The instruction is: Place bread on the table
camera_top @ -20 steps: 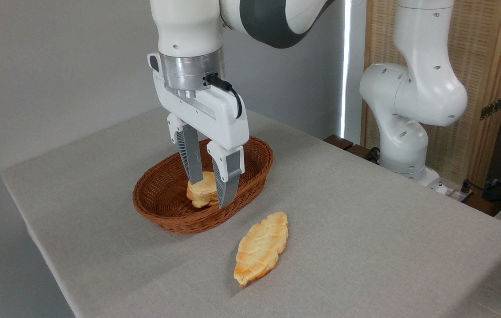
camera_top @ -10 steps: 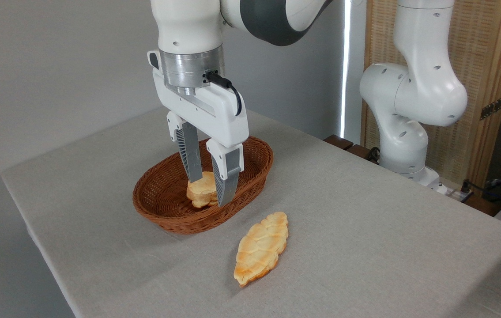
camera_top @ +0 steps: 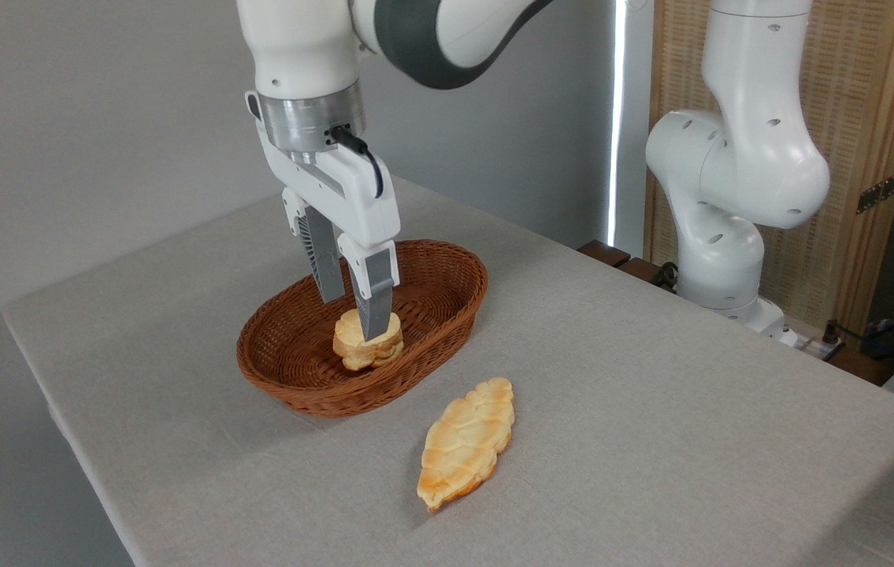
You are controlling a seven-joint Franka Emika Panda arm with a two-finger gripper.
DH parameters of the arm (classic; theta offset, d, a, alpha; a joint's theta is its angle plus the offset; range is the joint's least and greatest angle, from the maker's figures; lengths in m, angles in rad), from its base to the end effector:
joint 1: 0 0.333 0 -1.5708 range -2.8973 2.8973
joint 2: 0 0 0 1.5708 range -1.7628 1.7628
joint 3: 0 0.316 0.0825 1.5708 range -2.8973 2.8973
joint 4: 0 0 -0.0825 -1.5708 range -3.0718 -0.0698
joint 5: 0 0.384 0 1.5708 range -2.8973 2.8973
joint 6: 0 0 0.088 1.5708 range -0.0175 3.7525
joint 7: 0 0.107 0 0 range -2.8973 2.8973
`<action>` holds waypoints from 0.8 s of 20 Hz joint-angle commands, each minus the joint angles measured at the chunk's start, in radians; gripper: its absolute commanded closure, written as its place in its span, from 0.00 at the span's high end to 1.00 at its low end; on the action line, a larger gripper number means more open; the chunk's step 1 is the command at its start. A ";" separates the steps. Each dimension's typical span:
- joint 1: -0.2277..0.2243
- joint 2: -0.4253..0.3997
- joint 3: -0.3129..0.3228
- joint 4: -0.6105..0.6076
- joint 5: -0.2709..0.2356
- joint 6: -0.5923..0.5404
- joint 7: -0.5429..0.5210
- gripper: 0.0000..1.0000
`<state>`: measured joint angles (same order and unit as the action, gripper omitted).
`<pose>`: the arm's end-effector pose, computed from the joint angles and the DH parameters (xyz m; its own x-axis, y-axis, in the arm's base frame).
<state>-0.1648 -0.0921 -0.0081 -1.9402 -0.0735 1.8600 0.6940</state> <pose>0.5254 -0.0976 0.5237 0.6627 -0.7470 0.0533 -0.7489 -0.6611 0.0466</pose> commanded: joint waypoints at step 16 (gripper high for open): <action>-0.167 0.022 0.010 -0.177 -0.005 0.177 -0.019 1.00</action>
<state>-0.3220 -0.0597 -0.0083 -2.0932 -0.0738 2.0194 0.6795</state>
